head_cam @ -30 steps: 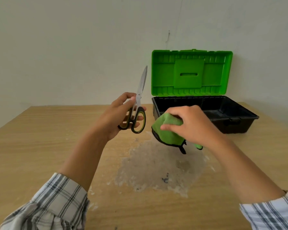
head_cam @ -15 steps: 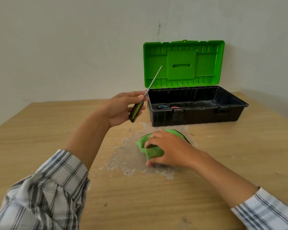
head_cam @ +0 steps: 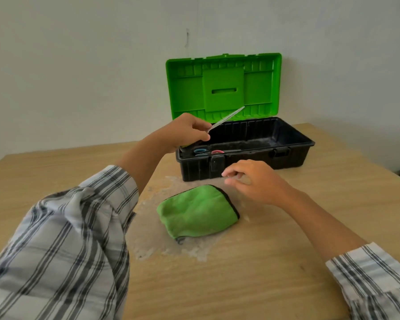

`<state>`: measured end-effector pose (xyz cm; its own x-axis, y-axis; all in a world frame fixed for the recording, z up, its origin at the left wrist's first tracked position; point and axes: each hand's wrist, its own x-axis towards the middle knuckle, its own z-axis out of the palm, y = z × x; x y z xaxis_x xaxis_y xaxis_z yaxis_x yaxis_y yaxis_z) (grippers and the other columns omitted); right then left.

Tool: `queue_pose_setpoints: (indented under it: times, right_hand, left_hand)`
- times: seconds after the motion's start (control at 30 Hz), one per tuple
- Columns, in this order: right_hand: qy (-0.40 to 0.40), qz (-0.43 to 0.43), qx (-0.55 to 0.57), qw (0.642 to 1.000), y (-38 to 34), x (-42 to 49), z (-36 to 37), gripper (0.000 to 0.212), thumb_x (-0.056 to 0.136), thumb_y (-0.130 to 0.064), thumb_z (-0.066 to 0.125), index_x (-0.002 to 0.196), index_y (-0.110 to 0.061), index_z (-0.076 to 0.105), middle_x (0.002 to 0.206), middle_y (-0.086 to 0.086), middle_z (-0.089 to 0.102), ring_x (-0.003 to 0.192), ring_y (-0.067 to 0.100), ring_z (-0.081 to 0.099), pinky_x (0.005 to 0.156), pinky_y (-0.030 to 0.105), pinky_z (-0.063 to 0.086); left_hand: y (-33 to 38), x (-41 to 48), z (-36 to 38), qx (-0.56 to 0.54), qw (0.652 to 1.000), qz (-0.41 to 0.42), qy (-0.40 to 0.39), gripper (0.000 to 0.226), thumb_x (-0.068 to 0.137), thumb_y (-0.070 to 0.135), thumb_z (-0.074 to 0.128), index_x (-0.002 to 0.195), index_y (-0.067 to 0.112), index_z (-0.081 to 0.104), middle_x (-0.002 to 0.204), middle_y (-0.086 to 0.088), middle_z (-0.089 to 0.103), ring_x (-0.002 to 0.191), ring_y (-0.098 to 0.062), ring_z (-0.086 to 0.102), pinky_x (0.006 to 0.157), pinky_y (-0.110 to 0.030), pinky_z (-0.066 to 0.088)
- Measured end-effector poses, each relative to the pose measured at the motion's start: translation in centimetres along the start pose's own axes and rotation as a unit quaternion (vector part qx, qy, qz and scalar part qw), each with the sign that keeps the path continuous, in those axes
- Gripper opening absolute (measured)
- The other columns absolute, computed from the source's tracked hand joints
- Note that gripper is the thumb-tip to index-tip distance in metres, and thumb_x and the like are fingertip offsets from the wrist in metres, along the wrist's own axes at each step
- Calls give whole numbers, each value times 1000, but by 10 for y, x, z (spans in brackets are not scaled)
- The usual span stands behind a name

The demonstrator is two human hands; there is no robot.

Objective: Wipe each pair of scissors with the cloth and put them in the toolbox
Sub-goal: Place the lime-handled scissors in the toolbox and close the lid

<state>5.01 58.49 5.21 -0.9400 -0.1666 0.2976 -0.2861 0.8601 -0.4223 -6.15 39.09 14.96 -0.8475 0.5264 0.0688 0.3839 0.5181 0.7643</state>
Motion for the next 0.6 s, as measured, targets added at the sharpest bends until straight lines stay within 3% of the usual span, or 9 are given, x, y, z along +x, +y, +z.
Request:
queue_pose_setpoints:
  times: [0.1, 0.3, 0.4, 0.6]
  right_hand:
    - [-40, 31, -18, 999, 33, -6, -3, 18, 93, -44, 61, 108, -36, 69, 102, -14, 65, 92, 3, 63, 83, 37, 54]
    - [-9, 39, -7, 999, 68, -18, 10, 20, 92, -40, 64, 110, -34, 70, 108, -18, 65, 100, 3, 57, 87, 30, 51]
    - [5, 60, 6, 998, 79, -19, 12, 20, 90, -45, 64, 108, -38, 69, 107, -19, 64, 101, 2, 56, 90, 31, 50]
    - [4, 68, 0, 998, 87, -18, 12, 16, 90, -47, 65, 105, -42, 68, 108, -23, 61, 102, -2, 50, 89, 24, 44]
  left_hand:
    - [7, 29, 14, 76, 997, 16, -18, 43, 89, 10, 66, 132, 10, 60, 131, -6, 63, 117, -21, 59, 102, -28, 40]
    - [11, 77, 42, 185, 981, 40, -32, 46, 88, 15, 70, 133, 11, 60, 134, -4, 61, 111, -16, 57, 91, -20, 37]
    - [9, 100, 57, 222, 972, 53, -56, 46, 88, 17, 70, 133, 10, 60, 135, -4, 61, 122, -20, 56, 92, -20, 36]
    - [3, 145, 88, 306, 942, 68, -117, 52, 85, 19, 73, 134, 9, 58, 136, -5, 60, 125, -22, 55, 98, -28, 42]
